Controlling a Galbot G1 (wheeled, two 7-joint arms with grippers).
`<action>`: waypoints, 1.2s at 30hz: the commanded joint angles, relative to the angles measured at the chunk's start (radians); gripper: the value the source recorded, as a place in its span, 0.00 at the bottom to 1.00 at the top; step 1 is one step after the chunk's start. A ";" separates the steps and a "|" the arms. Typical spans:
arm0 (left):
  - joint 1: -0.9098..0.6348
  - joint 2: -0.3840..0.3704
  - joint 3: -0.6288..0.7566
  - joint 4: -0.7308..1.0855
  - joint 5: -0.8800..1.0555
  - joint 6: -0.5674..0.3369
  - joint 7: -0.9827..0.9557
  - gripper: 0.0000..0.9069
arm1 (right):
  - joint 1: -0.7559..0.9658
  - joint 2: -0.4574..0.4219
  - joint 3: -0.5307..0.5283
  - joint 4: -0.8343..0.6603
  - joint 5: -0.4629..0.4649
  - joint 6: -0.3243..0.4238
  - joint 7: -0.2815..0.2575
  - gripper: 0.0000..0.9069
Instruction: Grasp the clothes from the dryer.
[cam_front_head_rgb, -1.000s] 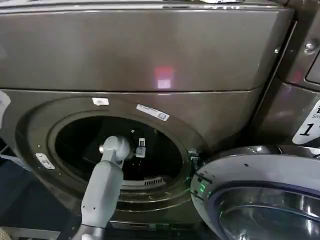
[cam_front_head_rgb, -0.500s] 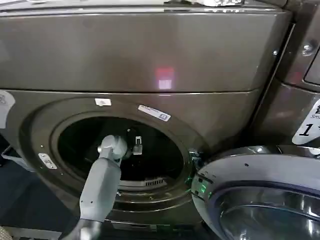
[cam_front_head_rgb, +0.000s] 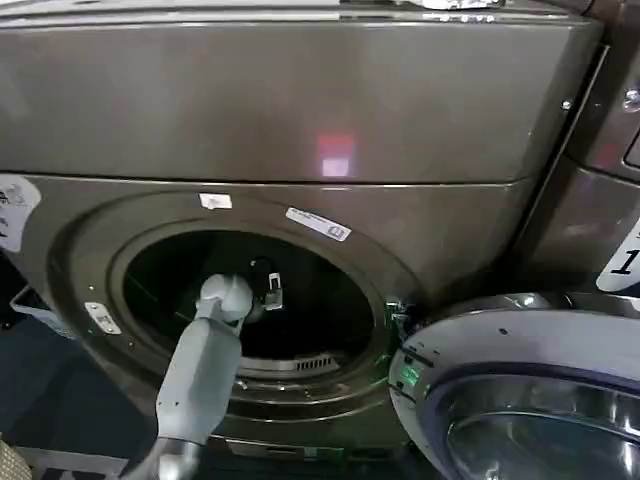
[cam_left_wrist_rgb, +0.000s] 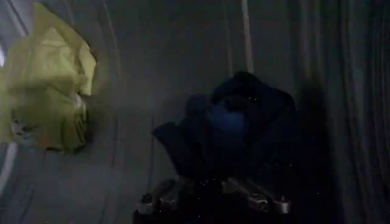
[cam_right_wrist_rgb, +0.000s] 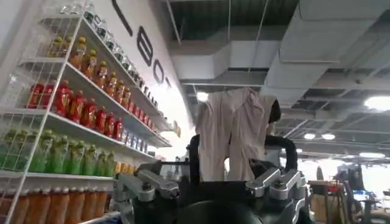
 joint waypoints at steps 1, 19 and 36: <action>0.004 0.001 -0.014 -0.090 -0.055 0.003 -0.059 0.00 | 0.001 0.001 -0.003 0.001 -0.010 0.001 -0.001 1.00; 0.099 -0.059 -0.072 -0.325 -0.365 0.168 -0.789 0.00 | 0.005 0.023 -0.053 0.053 -0.005 0.032 -0.042 1.00; 0.231 -0.116 -0.038 -0.427 -0.704 0.300 -1.284 0.00 | 0.022 0.021 -0.065 0.050 -0.011 0.069 -0.047 1.00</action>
